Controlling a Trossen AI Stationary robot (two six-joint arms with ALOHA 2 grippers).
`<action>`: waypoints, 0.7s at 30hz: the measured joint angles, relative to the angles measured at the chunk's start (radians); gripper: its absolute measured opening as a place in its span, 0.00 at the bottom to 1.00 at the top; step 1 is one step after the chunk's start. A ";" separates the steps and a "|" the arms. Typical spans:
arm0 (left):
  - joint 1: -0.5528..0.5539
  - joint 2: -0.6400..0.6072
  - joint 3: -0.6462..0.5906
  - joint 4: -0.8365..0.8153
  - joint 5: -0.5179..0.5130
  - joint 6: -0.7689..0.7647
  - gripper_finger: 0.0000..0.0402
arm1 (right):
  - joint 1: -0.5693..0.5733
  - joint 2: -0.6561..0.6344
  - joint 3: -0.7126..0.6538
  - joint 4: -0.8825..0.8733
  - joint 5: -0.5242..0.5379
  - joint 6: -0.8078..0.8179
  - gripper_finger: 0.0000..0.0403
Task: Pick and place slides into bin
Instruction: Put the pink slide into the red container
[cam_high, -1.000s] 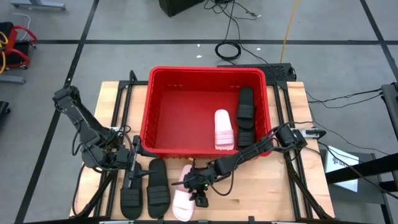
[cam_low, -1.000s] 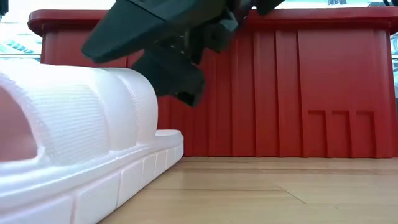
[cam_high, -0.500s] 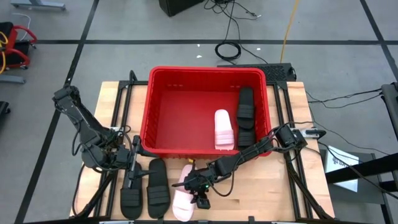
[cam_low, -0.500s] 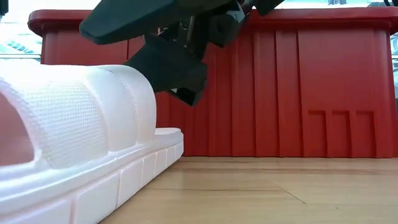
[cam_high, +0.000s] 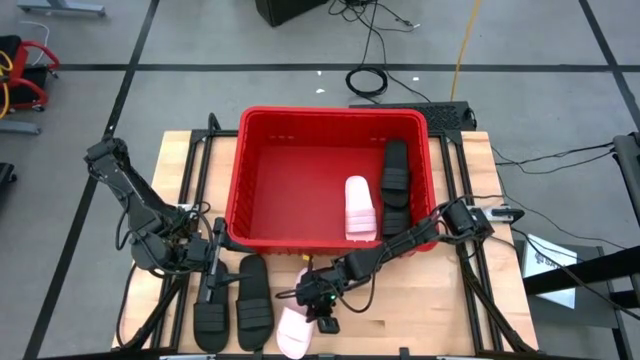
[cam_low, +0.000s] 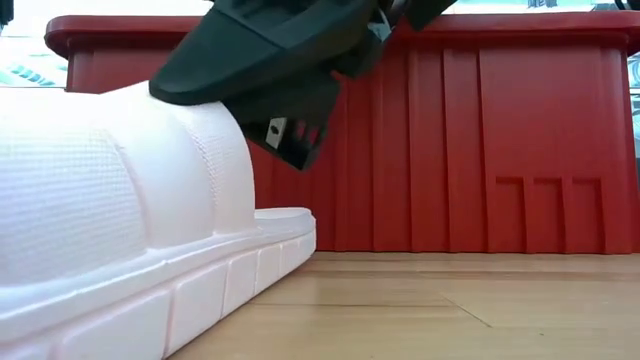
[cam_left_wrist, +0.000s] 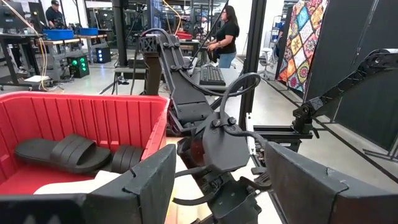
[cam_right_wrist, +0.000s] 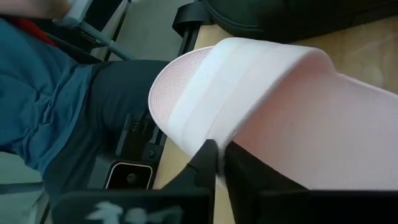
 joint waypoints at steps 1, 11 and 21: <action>0.000 0.000 0.000 0.000 0.000 0.000 0.62 | -0.003 0.000 0.000 0.000 -0.005 -0.001 0.02; 0.000 0.000 0.000 0.000 0.000 0.000 0.62 | -0.005 0.000 0.000 0.007 -0.023 -0.054 0.01; 0.000 0.000 0.000 0.000 0.000 0.000 0.62 | -0.004 -0.023 -0.002 0.032 -0.055 -0.077 0.01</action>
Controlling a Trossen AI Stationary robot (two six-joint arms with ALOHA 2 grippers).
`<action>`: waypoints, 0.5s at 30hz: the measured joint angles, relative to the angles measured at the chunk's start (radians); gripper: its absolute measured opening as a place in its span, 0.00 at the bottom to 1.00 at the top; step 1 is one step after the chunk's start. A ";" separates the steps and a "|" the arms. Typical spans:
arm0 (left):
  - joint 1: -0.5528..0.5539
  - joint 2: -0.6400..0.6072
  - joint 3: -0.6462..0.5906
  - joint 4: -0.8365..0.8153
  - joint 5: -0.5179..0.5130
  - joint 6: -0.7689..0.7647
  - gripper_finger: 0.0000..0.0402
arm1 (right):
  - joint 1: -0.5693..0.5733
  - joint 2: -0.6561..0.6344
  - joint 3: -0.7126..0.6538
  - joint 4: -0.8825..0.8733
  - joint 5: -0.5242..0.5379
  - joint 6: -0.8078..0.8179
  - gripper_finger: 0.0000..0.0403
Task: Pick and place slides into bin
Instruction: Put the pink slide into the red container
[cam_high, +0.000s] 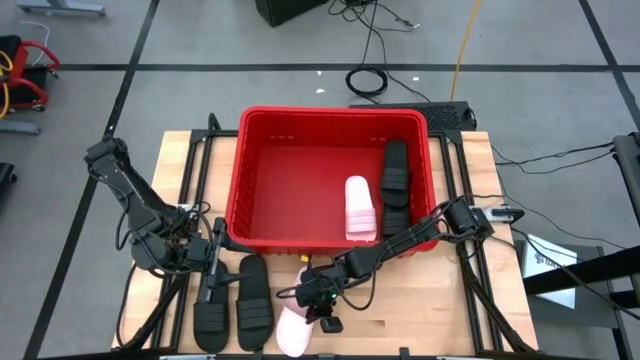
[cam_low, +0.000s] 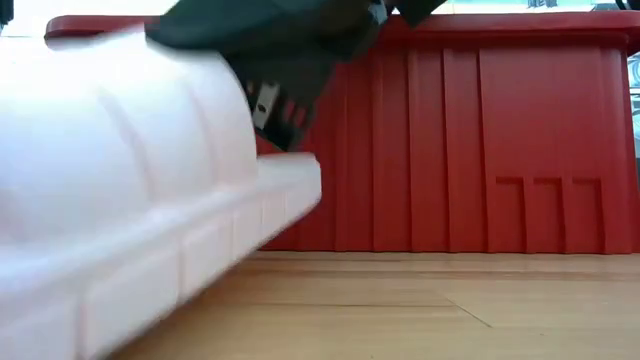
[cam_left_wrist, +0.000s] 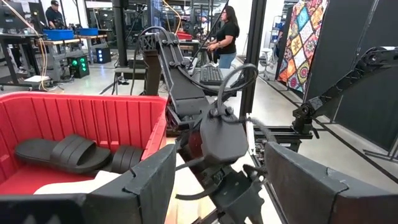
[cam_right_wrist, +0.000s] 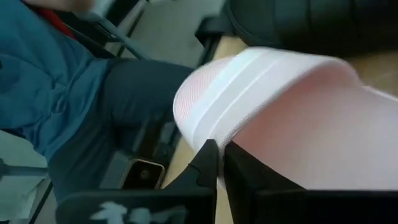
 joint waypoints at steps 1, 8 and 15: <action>0.000 0.000 0.000 0.000 0.000 0.000 0.62 | -0.002 -0.003 0.000 0.014 -0.001 -0.004 0.01; 0.000 0.000 0.000 0.000 0.000 0.000 0.62 | -0.028 -0.009 0.000 0.131 -0.087 -0.021 0.01; 0.000 0.000 0.000 0.014 0.000 0.012 0.62 | -0.035 -0.011 0.000 0.245 -0.226 -0.015 0.01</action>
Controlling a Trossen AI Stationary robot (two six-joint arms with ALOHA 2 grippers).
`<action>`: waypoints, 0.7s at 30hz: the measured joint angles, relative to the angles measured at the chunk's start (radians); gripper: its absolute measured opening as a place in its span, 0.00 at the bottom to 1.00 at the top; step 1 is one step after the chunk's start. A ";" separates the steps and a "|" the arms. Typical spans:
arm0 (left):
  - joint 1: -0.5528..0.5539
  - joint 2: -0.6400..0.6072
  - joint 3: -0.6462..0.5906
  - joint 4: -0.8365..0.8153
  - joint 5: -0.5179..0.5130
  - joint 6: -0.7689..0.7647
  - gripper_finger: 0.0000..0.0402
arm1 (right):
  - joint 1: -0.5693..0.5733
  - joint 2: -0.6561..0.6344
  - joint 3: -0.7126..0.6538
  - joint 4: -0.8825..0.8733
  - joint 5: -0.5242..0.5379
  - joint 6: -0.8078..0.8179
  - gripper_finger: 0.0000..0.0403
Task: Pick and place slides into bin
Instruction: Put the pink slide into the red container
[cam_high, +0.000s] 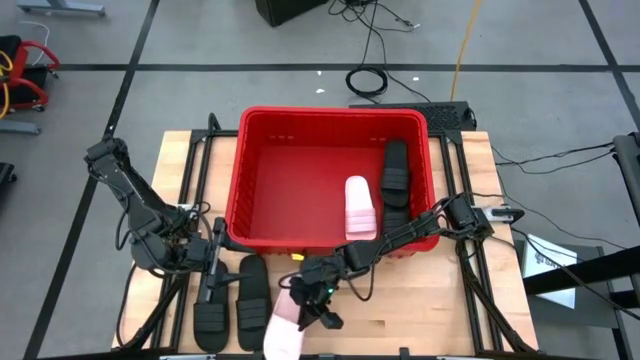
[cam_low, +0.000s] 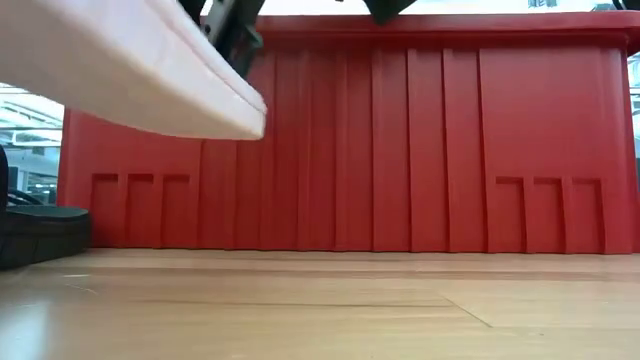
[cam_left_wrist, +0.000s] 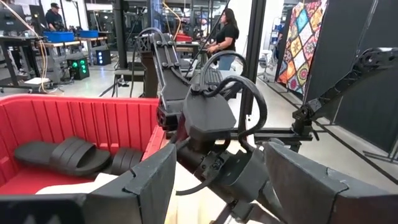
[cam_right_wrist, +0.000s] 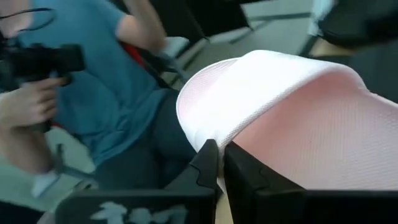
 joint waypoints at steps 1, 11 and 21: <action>0.000 0.000 0.000 0.011 0.000 0.005 0.62 | -0.002 -0.006 0.000 0.010 -0.024 -0.003 0.01; 0.000 0.000 0.000 0.060 0.010 0.056 0.62 | -0.037 -0.151 0.000 -0.006 -0.058 -0.084 0.01; 0.001 -0.001 0.000 0.118 -0.016 0.171 0.62 | -0.104 -0.375 0.001 -0.218 -0.056 -0.257 0.01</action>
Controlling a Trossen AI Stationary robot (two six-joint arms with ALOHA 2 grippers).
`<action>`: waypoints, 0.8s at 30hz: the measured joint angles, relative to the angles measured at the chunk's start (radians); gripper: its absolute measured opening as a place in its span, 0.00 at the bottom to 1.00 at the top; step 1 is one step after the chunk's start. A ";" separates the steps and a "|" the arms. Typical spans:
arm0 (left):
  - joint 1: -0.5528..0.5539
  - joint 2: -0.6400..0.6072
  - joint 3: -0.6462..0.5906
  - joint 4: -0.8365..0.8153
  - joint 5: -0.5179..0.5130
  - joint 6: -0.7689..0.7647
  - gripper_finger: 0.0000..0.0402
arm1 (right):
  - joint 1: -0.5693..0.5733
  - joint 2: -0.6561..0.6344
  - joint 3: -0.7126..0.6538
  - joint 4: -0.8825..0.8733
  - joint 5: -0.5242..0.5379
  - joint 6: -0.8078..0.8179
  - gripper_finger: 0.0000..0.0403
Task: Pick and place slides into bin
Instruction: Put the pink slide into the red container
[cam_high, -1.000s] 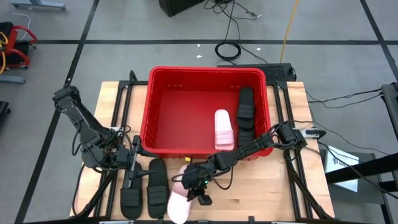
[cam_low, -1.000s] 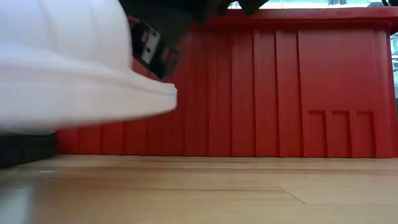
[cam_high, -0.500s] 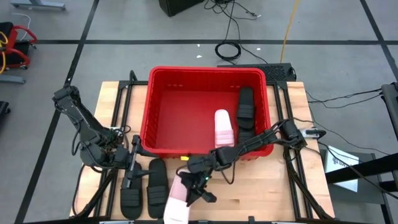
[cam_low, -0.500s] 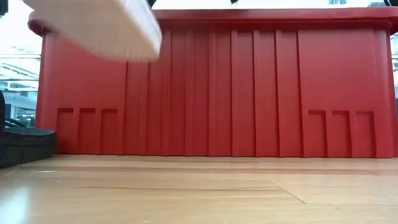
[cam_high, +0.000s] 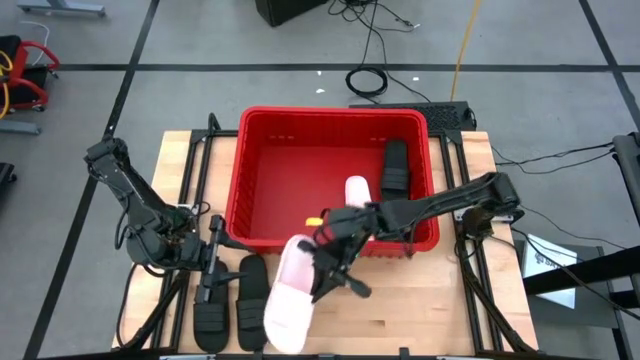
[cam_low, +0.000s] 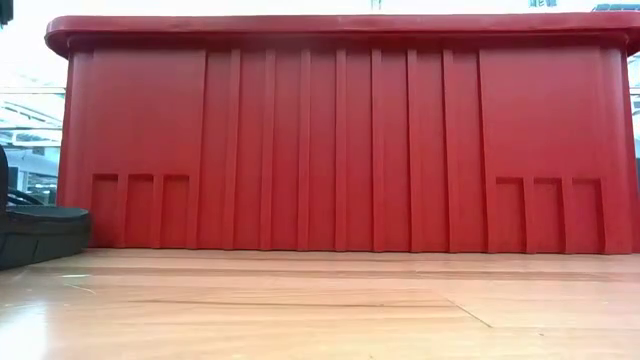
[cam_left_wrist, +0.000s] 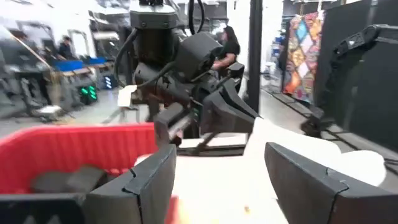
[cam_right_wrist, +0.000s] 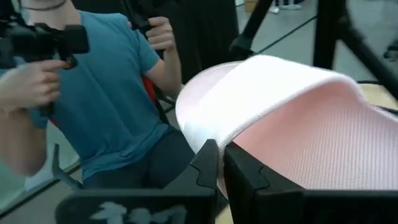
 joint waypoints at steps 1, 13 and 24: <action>0.001 0.000 0.000 0.011 -0.017 0.018 0.62 | -0.012 -0.020 0.000 -0.030 0.000 -0.013 0.01; 0.152 -0.105 0.000 0.018 -0.105 0.178 0.62 | -0.247 -0.173 0.000 -0.394 -0.004 -0.168 0.01; 0.382 -0.292 0.000 -0.188 0.082 0.144 0.62 | -0.526 -0.182 0.000 -0.641 -0.162 -0.367 0.01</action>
